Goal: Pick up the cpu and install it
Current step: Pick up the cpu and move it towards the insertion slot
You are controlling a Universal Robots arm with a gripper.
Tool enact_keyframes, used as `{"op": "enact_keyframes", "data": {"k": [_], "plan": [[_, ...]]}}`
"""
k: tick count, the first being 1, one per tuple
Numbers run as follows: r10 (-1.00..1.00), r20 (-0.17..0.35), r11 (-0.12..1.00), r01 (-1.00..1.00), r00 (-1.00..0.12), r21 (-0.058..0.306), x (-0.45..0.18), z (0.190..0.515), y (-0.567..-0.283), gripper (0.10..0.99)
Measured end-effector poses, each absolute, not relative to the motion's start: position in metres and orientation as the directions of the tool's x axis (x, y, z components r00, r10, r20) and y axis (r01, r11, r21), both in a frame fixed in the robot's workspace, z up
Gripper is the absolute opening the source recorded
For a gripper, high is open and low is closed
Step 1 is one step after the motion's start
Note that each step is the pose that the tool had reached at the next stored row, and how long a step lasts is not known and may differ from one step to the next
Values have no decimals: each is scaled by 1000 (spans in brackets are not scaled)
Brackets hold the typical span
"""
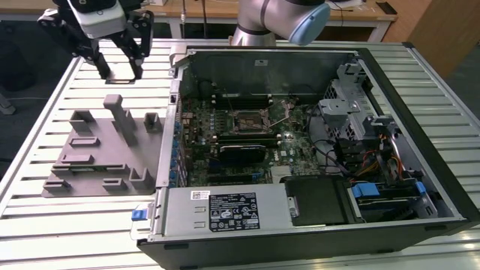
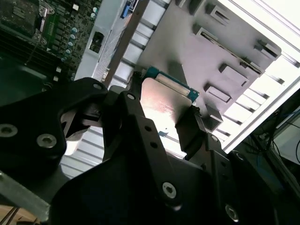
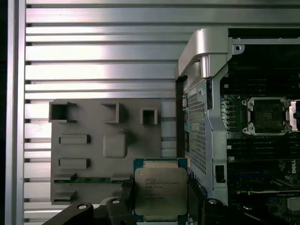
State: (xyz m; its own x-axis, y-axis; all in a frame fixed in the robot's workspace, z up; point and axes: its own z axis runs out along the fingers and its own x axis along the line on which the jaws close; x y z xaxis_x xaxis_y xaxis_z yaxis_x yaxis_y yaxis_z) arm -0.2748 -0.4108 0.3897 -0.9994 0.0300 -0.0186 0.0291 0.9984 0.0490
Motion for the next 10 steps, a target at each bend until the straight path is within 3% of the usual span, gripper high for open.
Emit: {"op": "enact_keyframes", "data": {"k": [10], "plan": [[30, -17, 998, 29, -999, 49, -251, 390, -411, 541]]}}
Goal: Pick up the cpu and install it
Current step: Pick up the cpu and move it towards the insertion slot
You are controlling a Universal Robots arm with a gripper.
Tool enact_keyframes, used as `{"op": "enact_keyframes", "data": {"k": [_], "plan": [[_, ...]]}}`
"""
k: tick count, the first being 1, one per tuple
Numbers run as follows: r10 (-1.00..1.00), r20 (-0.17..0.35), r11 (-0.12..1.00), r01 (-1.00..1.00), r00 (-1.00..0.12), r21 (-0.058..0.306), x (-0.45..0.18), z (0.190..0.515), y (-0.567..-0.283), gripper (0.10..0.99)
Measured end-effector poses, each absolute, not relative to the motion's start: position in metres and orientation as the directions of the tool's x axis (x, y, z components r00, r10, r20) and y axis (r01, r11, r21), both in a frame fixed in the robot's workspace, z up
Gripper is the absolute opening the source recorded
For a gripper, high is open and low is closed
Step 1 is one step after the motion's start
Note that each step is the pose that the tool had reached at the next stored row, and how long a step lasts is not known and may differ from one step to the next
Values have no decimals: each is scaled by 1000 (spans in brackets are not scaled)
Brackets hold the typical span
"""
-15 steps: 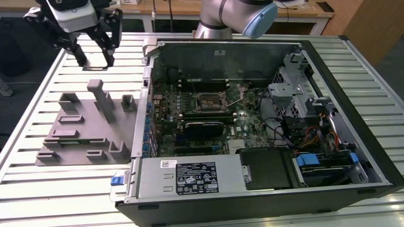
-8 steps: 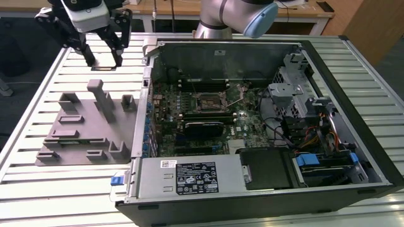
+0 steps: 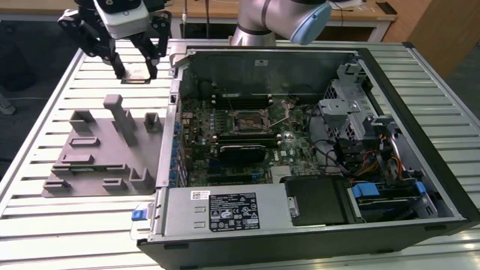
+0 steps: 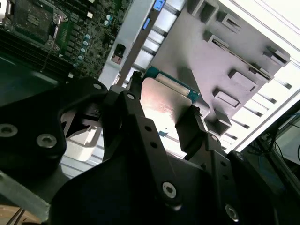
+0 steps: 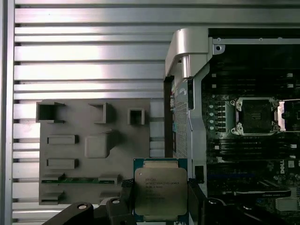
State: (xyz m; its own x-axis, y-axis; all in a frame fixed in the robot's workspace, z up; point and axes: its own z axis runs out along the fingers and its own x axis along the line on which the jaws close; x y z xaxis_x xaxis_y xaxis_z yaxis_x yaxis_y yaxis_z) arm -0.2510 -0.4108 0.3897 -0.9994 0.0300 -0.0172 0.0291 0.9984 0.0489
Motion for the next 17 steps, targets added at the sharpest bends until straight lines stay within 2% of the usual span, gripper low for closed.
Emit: {"op": "enact_keyframes", "data": {"k": [17], "plan": [[30, -15, 998, 29, -999, 49, -210, 390, -411, 541]]}}
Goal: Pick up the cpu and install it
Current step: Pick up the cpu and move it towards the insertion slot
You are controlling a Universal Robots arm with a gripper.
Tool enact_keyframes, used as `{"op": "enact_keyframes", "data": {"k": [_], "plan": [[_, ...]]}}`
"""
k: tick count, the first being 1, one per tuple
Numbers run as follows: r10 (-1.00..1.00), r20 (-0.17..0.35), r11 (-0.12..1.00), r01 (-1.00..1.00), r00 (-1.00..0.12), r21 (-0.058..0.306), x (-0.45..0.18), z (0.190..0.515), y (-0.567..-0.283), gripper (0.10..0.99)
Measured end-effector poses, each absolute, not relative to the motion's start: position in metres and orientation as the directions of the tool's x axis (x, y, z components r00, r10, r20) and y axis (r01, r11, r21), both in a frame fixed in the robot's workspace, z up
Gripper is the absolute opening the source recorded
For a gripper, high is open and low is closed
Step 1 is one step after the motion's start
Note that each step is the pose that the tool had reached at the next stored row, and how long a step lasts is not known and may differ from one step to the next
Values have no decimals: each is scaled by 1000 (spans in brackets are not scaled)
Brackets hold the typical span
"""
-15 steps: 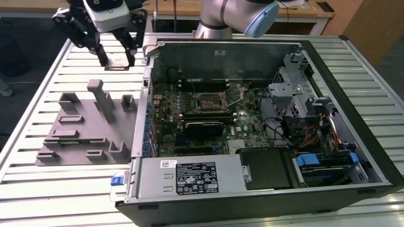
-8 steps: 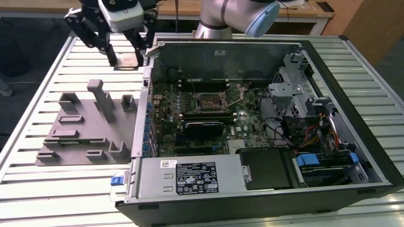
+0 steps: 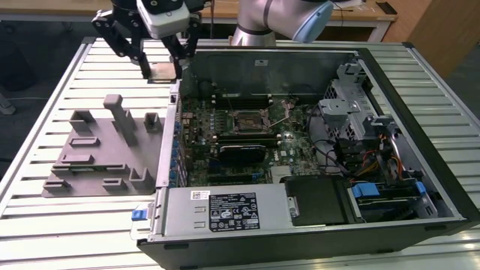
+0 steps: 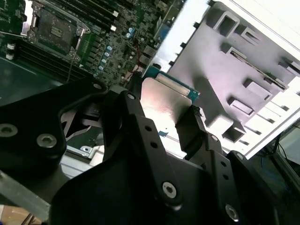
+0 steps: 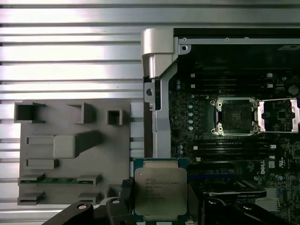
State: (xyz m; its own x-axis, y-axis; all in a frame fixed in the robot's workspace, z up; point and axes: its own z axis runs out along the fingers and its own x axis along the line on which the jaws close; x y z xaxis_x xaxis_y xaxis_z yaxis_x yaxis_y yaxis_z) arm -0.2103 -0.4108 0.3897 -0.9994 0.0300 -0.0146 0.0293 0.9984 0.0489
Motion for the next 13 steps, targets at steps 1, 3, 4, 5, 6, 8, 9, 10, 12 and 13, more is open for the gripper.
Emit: {"op": "enact_keyframes", "data": {"k": [1, 3, 4, 5, 6, 8, 9, 10, 12, 13], "plan": [[30, -14, 998, 29, -999, 49, -208, 390, -411, 541], [30, -14, 998, 29, -999, 49, -203, 390, -411, 541], [30, -14, 998, 29, -999, 49, -201, 390, -411, 541], [30, -14, 998, 29, -999, 49, -198, 390, -411, 541], [30, -14, 998, 29, -999, 49, -196, 390, -411, 541], [30, -13, 998, 29, -999, 49, -190, 390, -411, 541], [30, -13, 998, 29, -999, 49, -188, 390, -411, 541], [30, -13, 998, 29, -999, 49, -185, 390, -411, 541], [30, -12, 998, 29, -999, 49, -180, 390, -411, 541], [30, -12, 998, 29, -999, 49, -178, 390, -411, 541]]}}
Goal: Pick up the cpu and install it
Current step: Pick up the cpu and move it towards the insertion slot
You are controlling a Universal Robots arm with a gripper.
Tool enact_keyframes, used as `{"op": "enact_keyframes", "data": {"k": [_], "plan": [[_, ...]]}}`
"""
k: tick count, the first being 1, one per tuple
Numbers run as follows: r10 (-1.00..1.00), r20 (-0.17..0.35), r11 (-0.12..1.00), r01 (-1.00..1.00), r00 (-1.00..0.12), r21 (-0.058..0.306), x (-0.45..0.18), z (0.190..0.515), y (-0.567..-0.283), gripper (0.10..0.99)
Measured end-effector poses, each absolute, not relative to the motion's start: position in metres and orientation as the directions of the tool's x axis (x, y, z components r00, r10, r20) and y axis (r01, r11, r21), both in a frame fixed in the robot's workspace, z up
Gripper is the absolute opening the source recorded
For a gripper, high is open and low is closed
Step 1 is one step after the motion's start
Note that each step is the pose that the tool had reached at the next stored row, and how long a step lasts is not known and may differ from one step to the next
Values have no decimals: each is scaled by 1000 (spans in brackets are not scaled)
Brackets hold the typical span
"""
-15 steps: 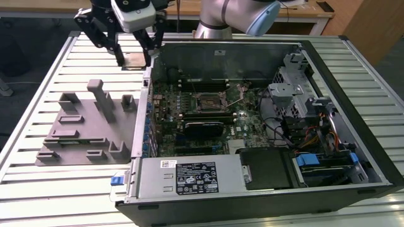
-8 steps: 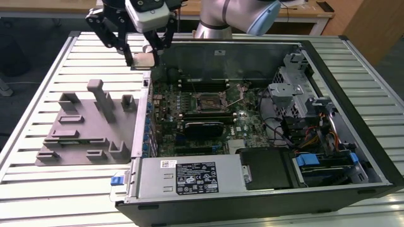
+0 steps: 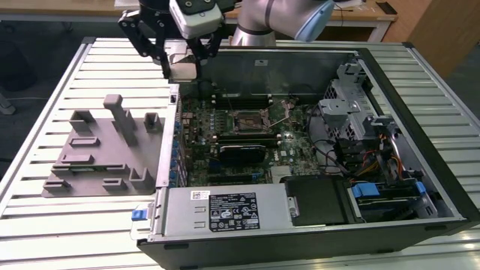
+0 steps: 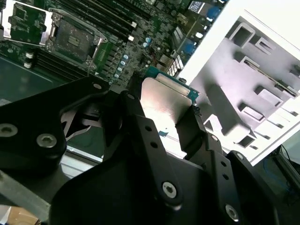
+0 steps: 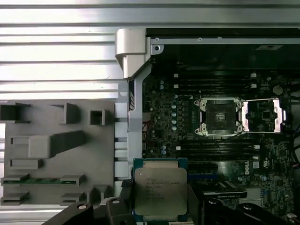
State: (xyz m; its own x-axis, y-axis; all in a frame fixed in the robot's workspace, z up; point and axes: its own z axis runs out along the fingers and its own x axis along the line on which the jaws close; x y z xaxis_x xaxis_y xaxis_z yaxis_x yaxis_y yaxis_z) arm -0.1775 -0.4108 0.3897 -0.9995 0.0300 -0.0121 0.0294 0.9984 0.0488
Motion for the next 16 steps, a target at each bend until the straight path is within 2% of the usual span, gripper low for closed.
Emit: {"op": "enact_keyframes", "data": {"k": [16], "plan": [[30, -11, 998, 29, -999, 49, -140, 390, -411, 541]]}}
